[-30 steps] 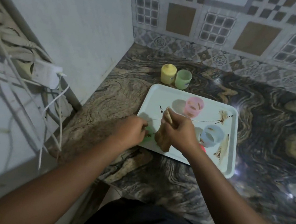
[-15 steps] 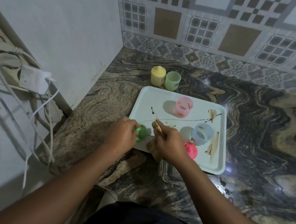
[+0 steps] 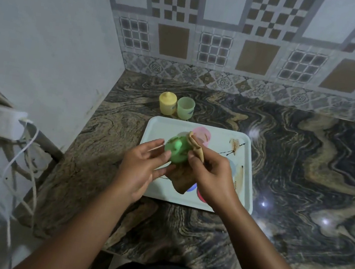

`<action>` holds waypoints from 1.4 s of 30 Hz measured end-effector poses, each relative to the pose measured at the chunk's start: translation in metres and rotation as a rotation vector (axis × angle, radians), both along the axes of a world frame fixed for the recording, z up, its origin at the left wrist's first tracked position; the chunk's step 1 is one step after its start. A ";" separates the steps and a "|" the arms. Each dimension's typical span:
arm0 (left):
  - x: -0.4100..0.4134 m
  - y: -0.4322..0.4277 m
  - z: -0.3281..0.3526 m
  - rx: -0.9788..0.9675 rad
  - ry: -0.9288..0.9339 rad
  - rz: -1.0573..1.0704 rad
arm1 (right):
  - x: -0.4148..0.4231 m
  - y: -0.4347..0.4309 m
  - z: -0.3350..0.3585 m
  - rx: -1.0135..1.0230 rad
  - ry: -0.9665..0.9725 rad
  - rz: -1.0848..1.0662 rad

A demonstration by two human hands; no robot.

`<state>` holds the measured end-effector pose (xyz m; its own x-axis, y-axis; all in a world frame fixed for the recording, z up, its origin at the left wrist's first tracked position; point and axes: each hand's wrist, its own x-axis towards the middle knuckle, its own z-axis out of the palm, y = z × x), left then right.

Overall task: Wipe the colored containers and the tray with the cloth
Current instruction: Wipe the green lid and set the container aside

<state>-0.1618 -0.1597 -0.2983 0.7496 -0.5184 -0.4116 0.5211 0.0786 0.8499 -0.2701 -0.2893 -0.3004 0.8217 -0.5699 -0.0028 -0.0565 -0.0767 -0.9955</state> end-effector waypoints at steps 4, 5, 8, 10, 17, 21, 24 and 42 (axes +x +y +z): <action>-0.004 -0.010 0.008 -0.179 0.265 -0.093 | -0.003 -0.008 0.009 -0.001 -0.051 0.007; -0.005 -0.012 0.011 -0.201 0.272 -0.092 | -0.003 -0.009 0.010 -0.029 -0.059 0.000; -0.008 -0.021 0.017 -0.234 0.230 -0.081 | -0.008 -0.008 0.009 -0.154 -0.048 0.022; -0.010 -0.026 0.022 -0.236 0.173 -0.089 | -0.010 -0.008 0.005 -0.346 -0.045 0.045; -0.019 -0.028 0.039 -0.159 -0.010 -0.147 | -0.018 -0.017 0.011 -0.492 -0.110 0.017; -0.031 -0.031 0.043 -0.196 -0.016 -0.140 | -0.024 -0.019 0.022 -0.414 -0.043 0.042; -0.038 -0.036 0.048 -0.220 -0.030 -0.139 | -0.029 -0.015 0.025 -0.452 -0.042 0.040; -0.048 -0.038 0.048 -0.217 -0.264 -0.155 | -0.033 -0.018 0.034 -0.515 -0.085 0.031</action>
